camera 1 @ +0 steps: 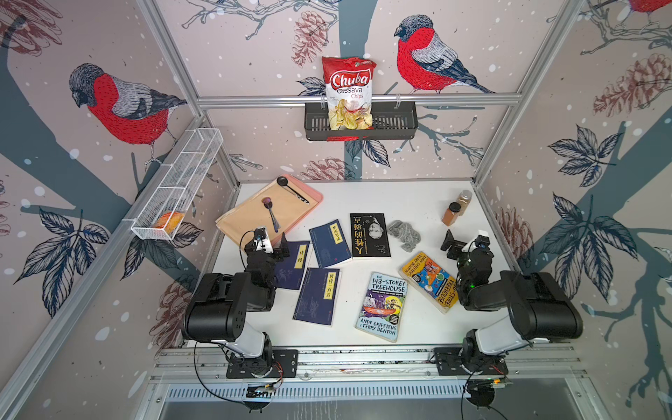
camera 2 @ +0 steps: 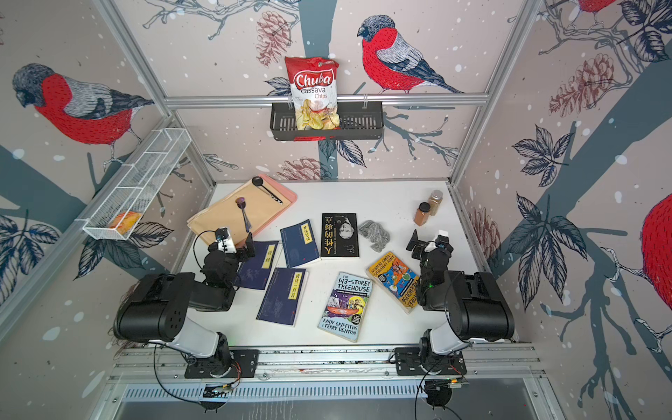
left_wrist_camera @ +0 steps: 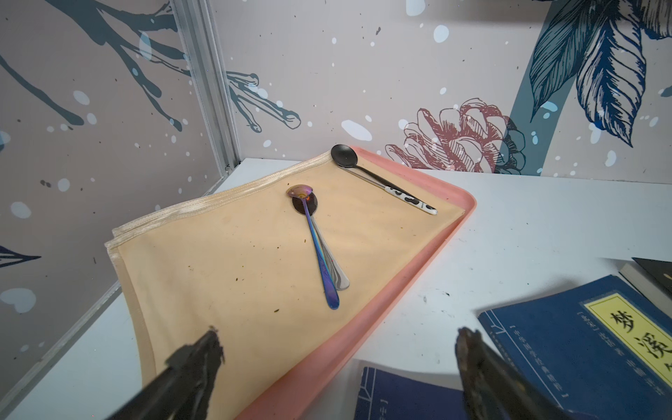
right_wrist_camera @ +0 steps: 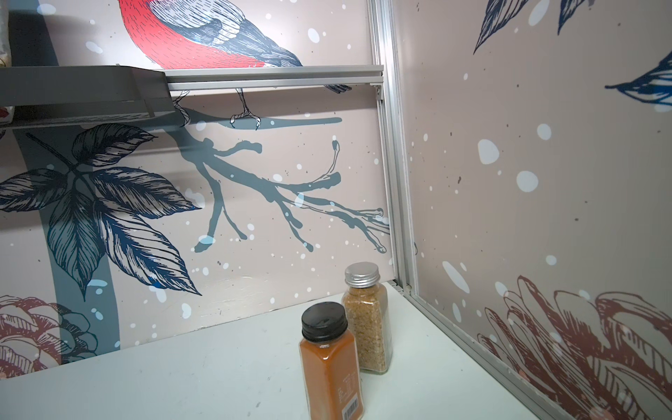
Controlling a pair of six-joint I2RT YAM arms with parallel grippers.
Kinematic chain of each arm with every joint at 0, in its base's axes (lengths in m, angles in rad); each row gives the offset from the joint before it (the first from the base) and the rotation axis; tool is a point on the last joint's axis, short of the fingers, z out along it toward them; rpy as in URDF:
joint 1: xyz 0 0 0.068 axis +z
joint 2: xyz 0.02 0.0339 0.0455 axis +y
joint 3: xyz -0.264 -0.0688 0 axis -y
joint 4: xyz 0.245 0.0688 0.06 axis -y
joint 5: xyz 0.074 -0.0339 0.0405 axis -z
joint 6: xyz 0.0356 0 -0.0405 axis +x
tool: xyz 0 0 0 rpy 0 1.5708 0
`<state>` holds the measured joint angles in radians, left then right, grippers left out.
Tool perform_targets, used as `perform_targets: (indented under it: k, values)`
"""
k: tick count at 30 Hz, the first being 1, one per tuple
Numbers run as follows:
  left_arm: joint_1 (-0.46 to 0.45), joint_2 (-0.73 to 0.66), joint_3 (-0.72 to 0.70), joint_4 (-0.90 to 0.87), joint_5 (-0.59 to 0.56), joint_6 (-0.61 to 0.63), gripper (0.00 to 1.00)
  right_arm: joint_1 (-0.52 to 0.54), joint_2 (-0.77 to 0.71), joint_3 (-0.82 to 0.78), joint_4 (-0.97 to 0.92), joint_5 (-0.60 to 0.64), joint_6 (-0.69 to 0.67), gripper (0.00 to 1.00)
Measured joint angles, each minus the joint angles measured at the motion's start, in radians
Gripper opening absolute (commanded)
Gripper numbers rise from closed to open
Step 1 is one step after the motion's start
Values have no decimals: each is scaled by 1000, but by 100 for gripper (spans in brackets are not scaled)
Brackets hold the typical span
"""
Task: Wipe the cover of the book
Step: Reset both arms
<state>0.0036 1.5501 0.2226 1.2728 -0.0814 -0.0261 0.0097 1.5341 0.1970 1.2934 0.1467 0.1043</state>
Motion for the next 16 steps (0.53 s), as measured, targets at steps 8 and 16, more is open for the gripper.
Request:
perform_targets:
  k: [8, 16]
  values:
    - [0, 0, 0, 0, 2, 0, 98, 9, 0, 0, 0, 3, -1, 100]
    - [0, 0, 0, 0, 2, 0, 98, 10, 0, 0, 0, 4, -1, 100]
